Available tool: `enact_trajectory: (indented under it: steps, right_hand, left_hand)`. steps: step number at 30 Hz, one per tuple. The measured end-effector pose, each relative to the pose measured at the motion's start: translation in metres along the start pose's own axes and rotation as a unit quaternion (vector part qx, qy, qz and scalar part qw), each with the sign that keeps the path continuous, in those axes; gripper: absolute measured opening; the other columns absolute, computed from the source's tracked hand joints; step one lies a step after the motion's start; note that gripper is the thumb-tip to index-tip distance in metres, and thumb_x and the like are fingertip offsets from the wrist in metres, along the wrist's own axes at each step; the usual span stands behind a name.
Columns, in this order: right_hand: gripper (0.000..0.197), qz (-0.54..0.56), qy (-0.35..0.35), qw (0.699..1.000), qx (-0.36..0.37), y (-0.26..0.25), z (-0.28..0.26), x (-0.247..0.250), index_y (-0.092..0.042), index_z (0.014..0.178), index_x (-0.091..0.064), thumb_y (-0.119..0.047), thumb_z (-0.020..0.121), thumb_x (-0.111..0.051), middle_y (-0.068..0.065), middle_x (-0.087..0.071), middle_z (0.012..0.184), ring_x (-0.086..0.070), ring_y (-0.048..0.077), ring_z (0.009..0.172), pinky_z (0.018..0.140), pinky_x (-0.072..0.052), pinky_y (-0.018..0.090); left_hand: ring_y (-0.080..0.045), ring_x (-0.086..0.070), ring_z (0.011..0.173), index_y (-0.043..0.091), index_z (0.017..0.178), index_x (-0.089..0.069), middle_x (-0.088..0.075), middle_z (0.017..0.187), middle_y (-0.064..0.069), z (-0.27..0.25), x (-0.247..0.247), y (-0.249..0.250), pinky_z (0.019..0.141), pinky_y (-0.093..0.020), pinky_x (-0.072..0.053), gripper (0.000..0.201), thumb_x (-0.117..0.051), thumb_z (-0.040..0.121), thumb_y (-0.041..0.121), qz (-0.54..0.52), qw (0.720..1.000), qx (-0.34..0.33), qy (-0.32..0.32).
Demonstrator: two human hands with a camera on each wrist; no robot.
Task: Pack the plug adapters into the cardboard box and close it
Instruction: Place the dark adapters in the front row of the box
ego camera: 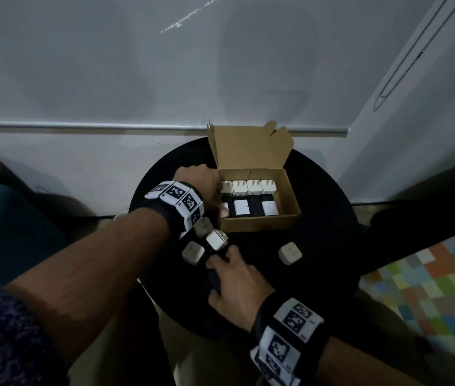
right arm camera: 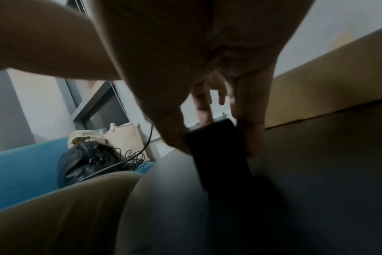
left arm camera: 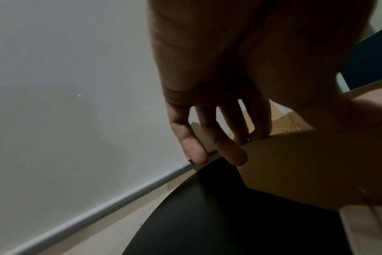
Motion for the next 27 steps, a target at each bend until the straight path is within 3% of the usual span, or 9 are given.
enact_trajectory:
  steps: [6,10,13,17,21,24,27]
  right_hand:
    - [0.046,0.021,-0.062,0.998,0.003,0.031,-0.022,0.03,-0.034,0.115,-0.055,-0.035,0.071,-0.068,-0.003,-0.061,0.114,-0.063,0.018,0.103,0.09,-0.052,0.032]
    - [0.041,0.036,0.056,0.998,-0.023,0.049,-0.021,0.105,-0.034,0.11,-0.064,-0.032,0.07,-0.072,-0.009,-0.07,0.102,-0.066,0.008,0.091,0.084,-0.054,0.027]
    - [0.032,0.018,0.168,0.984,-0.053,0.068,0.001,0.157,-0.031,0.104,-0.066,-0.032,0.073,-0.073,-0.005,-0.071,0.098,-0.066,0.012,0.086,0.079,-0.054,0.028]
    - [0.029,-0.002,0.217,0.973,-0.08,0.092,0.048,0.173,-0.021,0.101,-0.066,-0.025,0.074,-0.072,0.005,-0.069,0.101,-0.066,0.023,0.093,0.084,-0.056,0.035]
    - [0.034,-0.085,0.176,0.976,-0.1,0.103,0.084,0.155,-0.018,0.108,-0.064,-0.026,0.076,-0.073,0.009,-0.065,0.109,-0.063,0.028,0.097,0.082,-0.053,0.033]
    - [0.033,-0.134,0.143,0.973,-0.119,0.111,0.098,0.143,-0.015,0.104,-0.064,-0.027,0.075,-0.072,0.012,-0.065,0.108,-0.064,0.031,0.094,0.079,-0.053,0.035]
    - [0.043,-0.165,0.11,0.971,-0.134,0.119,0.106,0.133,-0.013,0.112,-0.059,-0.033,0.076,-0.071,0.013,-0.063,0.111,-0.063,0.032,0.097,0.073,-0.051,0.035]
  left_hand:
    - [-0.02,-0.052,0.071,0.024,0.102,-0.065,-0.046,0.066,0.006,-0.001,0.0,0.0,0.067,-0.032,-0.042,0.058,-0.075,0.064,0.066,-0.004,1.0,-0.001,-0.001]
    - [-0.02,-0.052,0.073,0.026,0.11,-0.063,-0.044,0.067,0.006,0.0,0.001,0.001,0.067,-0.032,-0.04,0.06,-0.075,0.065,0.065,-0.005,1.0,-0.006,-0.002]
    - [-0.02,-0.052,0.073,0.026,0.109,-0.063,-0.046,0.069,0.005,0.001,0.001,0.002,0.067,-0.032,-0.04,0.06,-0.075,0.065,0.065,-0.003,1.0,-0.004,-0.001]
    - [-0.021,-0.052,0.074,0.025,0.108,-0.063,-0.049,0.075,0.003,0.001,0.0,0.001,0.067,-0.032,-0.041,0.058,-0.075,0.067,0.063,-0.004,1.0,0.001,0.003]
    - [-0.022,-0.052,0.074,0.025,0.109,-0.063,-0.047,0.073,0.004,0.001,-0.001,0.001,0.067,-0.032,-0.042,0.058,-0.074,0.067,0.064,-0.006,1.0,-0.002,0.004]
    - [-0.022,-0.052,0.073,0.026,0.108,-0.064,-0.046,0.07,0.005,0.001,-0.001,0.001,0.066,-0.031,-0.04,0.058,-0.075,0.066,0.064,-0.006,1.0,-0.002,0.009]
    - [-0.021,-0.053,0.07,0.026,0.105,-0.065,-0.046,0.067,0.005,0.001,-0.002,0.0,0.064,-0.031,-0.04,0.058,-0.074,0.064,0.066,-0.006,1.0,-0.002,0.011]
Point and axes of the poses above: each hand's wrist, its own z-axis towards the middle knuckle, its own x-axis out of the back of the hand, y = z × x, the point moved 6 cm from there along z, towards the middle knuckle
